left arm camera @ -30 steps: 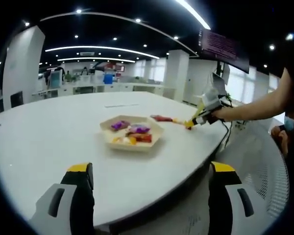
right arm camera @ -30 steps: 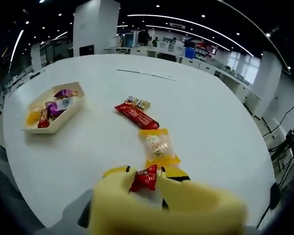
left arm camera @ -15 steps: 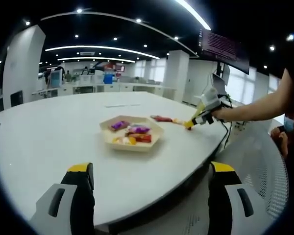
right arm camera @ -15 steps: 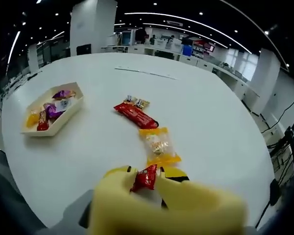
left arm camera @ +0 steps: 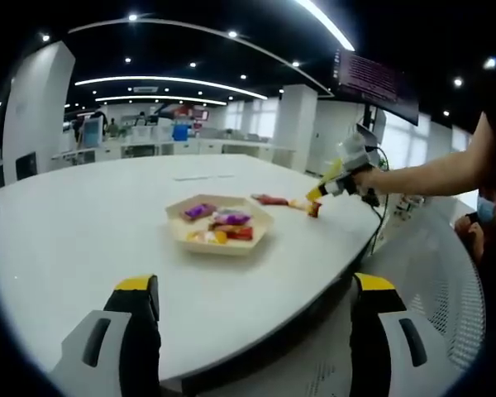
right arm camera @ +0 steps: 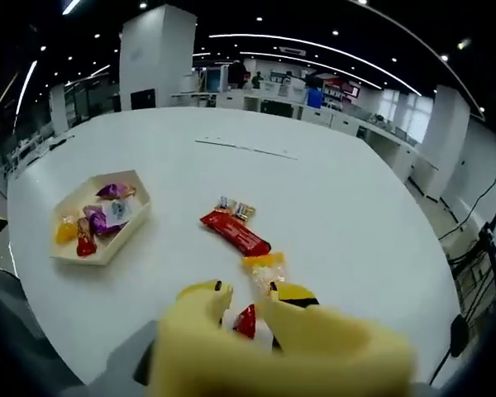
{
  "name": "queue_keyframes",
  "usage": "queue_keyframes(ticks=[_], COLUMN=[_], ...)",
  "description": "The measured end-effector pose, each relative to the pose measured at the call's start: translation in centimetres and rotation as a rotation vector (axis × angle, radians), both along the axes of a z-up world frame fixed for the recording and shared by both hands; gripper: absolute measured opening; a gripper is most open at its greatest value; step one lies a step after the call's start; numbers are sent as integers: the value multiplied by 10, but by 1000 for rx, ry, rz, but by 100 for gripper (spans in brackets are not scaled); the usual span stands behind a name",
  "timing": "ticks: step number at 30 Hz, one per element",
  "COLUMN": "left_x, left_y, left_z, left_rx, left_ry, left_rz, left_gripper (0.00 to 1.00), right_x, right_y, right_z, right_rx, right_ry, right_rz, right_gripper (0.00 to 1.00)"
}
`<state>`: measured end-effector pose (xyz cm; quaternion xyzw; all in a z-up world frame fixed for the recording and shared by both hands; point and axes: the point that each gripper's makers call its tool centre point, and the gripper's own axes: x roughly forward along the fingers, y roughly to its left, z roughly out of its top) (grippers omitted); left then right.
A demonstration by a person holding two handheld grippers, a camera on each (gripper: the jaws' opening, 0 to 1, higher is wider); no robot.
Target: Place the target food into the container with the food tongs after gripping and lifting it, then release it inside without dropping or visibly crushing the food.
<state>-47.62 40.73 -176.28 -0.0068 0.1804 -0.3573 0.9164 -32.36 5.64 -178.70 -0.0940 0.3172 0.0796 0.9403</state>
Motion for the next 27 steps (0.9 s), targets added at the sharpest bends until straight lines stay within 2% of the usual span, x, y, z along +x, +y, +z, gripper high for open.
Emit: queue_keyframes(ticks=[14, 17, 21, 27], left_x=[1, 1, 2, 2], left_y=[1, 1, 1, 2], left_z=[0, -1, 0, -1], left_rx=[-1, 0, 1, 2], left_ry=[0, 1, 3, 6], left_rz=[8, 9, 10, 13], left_gripper=[92, 92, 92, 92], right_x=[-7, -7, -7, -7], right_y=[-14, -14, -19, -24], right_z=[-13, -17, -27, -36], right_rx=[23, 19, -56, 0], right_ry=[27, 29, 37, 38], right_rz=[-34, -33, 8, -35], right_gripper=[23, 26, 29, 30])
